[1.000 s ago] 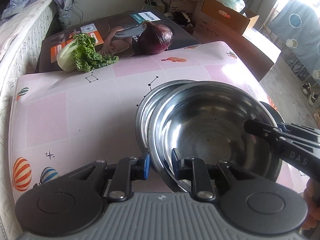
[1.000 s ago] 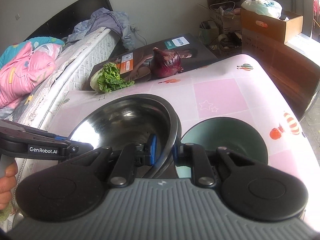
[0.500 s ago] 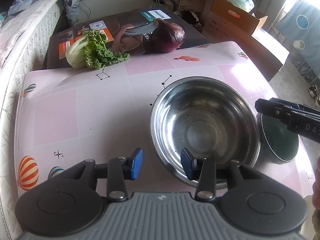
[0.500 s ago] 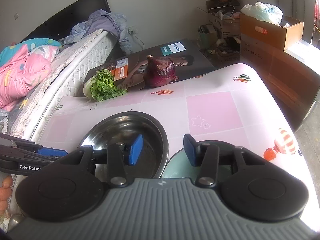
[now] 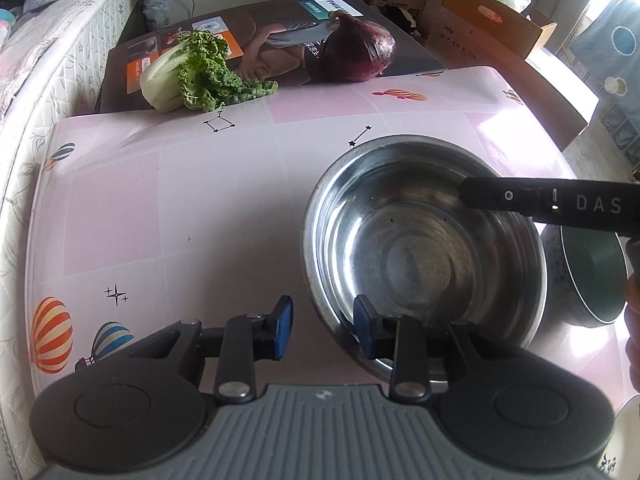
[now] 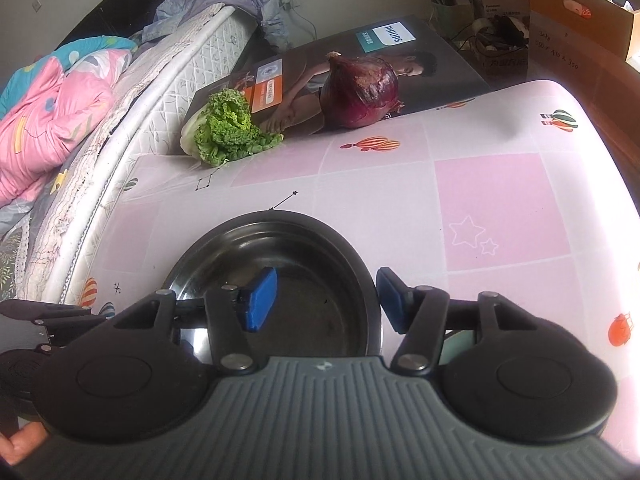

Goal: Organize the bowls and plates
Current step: 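Lower the steel bowl and open the left tool while the right tool grips the green bowl rim, then lift the green ceramic bowl with the right tool and carry it over the steel bowl, then lower the green bowl into the steel bowl and open the right tool, then move the right tool to a steel plate rim while the left tool approaches the large steel plate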

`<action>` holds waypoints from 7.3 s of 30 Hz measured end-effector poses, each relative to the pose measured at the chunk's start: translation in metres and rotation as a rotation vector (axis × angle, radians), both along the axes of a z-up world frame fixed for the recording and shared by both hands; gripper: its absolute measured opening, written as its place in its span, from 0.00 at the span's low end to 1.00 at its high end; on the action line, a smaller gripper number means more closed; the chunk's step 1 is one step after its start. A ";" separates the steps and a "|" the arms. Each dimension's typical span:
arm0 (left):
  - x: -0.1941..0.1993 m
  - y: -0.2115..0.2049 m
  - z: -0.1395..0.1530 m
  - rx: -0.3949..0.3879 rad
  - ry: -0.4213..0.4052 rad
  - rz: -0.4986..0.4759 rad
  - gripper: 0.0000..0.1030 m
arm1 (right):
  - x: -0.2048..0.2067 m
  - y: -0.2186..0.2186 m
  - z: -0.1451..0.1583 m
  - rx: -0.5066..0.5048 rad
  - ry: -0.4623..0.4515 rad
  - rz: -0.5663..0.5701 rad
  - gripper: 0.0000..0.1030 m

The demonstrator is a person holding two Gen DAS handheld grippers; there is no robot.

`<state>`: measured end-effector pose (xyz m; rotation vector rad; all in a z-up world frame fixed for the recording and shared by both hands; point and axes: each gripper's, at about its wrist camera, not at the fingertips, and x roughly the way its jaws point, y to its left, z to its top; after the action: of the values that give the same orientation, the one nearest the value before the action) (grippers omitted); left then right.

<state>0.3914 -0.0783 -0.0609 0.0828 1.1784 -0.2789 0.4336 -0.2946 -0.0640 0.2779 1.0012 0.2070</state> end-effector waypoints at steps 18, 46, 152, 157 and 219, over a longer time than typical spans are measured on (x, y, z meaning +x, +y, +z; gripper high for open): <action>-0.024 0.052 0.017 0.009 -0.015 0.085 0.37 | -0.032 0.032 0.006 0.085 0.023 0.087 0.53; -0.007 -0.160 0.025 -0.099 -0.014 -0.243 0.37 | -0.155 -0.171 -0.006 0.237 0.010 -0.381 0.37; -0.122 0.051 0.117 0.046 -0.337 0.049 0.87 | -0.132 -0.007 0.069 0.447 -0.121 -0.088 0.80; -0.155 0.053 0.123 0.064 -0.347 0.042 0.87 | -0.185 -0.015 0.089 0.412 -0.182 -0.101 0.81; -0.313 0.188 -0.008 0.009 -0.270 0.188 0.35 | -0.373 0.177 -0.005 0.121 -0.125 -0.052 0.24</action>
<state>0.0788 0.1095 -0.0688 0.0167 0.9115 -0.0923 0.0610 -0.1174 -0.0688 0.3957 0.8582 0.2355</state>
